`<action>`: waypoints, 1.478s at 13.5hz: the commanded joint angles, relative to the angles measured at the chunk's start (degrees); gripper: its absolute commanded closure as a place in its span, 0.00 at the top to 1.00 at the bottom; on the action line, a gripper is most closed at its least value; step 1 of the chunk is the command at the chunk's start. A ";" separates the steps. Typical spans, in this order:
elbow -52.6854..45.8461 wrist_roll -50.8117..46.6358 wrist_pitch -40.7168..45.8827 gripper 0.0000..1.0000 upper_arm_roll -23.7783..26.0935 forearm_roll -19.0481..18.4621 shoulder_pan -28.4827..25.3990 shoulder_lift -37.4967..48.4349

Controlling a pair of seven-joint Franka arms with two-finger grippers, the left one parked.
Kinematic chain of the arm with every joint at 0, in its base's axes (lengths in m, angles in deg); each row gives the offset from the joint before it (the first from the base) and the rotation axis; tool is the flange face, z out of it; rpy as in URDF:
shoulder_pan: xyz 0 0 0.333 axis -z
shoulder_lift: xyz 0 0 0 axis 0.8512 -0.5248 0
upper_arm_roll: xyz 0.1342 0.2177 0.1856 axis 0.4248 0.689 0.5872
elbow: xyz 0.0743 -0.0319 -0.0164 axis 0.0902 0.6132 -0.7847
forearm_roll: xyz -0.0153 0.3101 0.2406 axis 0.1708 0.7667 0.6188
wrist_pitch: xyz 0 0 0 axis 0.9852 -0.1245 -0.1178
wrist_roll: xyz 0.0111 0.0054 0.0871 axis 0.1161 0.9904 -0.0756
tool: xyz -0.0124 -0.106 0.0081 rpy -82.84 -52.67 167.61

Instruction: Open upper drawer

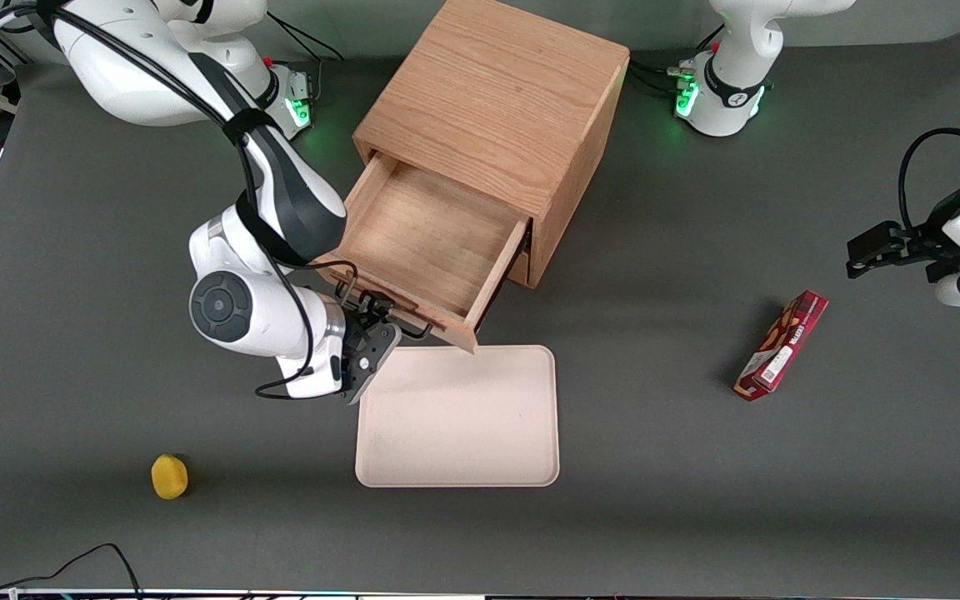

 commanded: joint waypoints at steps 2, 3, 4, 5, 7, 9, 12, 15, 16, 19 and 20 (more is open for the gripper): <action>-5.08 1.93 2.26 1.00 -0.77 -1.52 -0.12 -3.30; -5.61 1.93 2.26 1.00 -0.94 -1.52 -0.04 -3.57; -6.14 2.02 2.35 1.00 -1.29 -1.52 0.14 -3.66; -6.32 2.11 2.44 1.00 -1.29 -1.61 0.14 -3.66; -6.93 3.25 2.88 1.00 -1.64 -1.70 0.23 -3.83; -7.72 4.39 3.14 1.00 -2.96 -1.52 0.23 -4.01; -8.16 5.01 3.14 1.00 -3.67 -1.52 0.23 -4.27; -9.13 4.57 3.32 1.00 -3.67 -1.26 -0.12 -4.27; -10.00 4.22 4.19 1.00 -3.67 -1.17 -0.65 -4.27; -11.33 2.29 4.37 1.00 -3.67 -1.08 -1.61 -4.27; -12.03 1.33 4.46 1.00 -3.67 -0.99 -1.79 -4.27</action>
